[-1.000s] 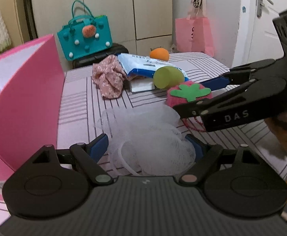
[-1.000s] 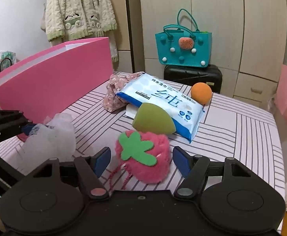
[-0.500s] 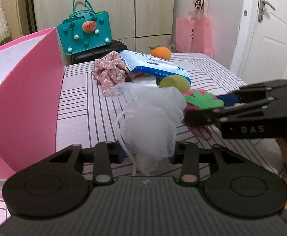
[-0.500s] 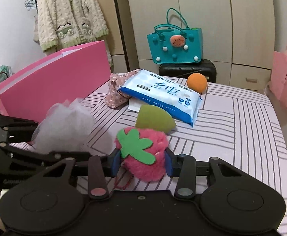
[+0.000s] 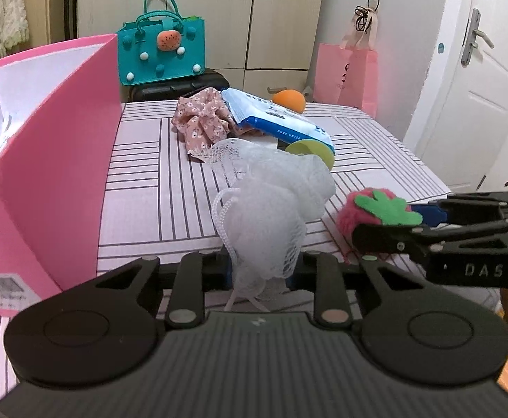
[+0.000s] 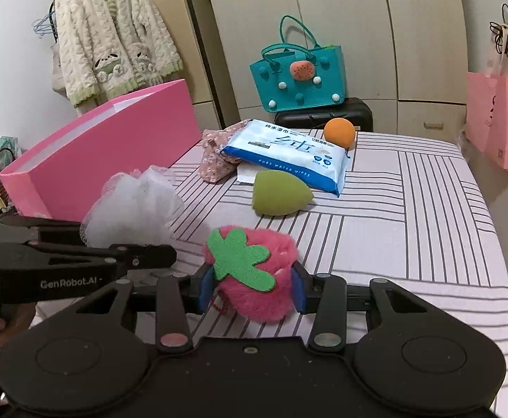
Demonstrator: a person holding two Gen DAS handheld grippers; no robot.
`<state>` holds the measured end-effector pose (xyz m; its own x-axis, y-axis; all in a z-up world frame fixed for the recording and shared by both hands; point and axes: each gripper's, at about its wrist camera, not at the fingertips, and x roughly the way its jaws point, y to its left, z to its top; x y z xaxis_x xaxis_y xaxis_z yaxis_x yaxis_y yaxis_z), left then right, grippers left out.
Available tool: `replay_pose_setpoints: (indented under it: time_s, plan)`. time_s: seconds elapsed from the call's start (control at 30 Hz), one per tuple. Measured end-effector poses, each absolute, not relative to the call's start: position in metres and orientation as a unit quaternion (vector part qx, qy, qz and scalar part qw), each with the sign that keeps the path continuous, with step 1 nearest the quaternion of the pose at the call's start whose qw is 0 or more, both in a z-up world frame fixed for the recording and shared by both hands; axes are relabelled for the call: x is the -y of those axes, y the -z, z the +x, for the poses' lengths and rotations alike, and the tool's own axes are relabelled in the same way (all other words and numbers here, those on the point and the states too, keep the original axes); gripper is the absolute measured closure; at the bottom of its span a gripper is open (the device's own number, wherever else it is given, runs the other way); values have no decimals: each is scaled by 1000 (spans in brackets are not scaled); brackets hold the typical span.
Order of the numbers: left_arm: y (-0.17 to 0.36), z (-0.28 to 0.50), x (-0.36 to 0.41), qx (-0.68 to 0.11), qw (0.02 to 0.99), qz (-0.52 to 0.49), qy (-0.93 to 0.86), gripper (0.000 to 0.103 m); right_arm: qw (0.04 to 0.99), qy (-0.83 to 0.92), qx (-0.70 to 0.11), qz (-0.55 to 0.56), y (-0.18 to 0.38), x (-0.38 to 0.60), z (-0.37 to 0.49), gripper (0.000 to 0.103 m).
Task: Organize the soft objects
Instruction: 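Lift the mesh pouf with the left tool while the right tool carries the strawberry pouch over the box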
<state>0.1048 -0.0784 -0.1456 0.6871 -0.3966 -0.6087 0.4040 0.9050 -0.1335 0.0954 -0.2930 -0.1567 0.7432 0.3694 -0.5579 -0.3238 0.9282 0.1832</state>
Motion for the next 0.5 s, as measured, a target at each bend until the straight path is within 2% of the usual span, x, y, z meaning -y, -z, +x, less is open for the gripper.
replay_pose_setpoints:
  time_s: [0.5]
  plan:
    - [112,74,51,-363,903,-12,229,78,923,-215,-320,5,139,282,54,55]
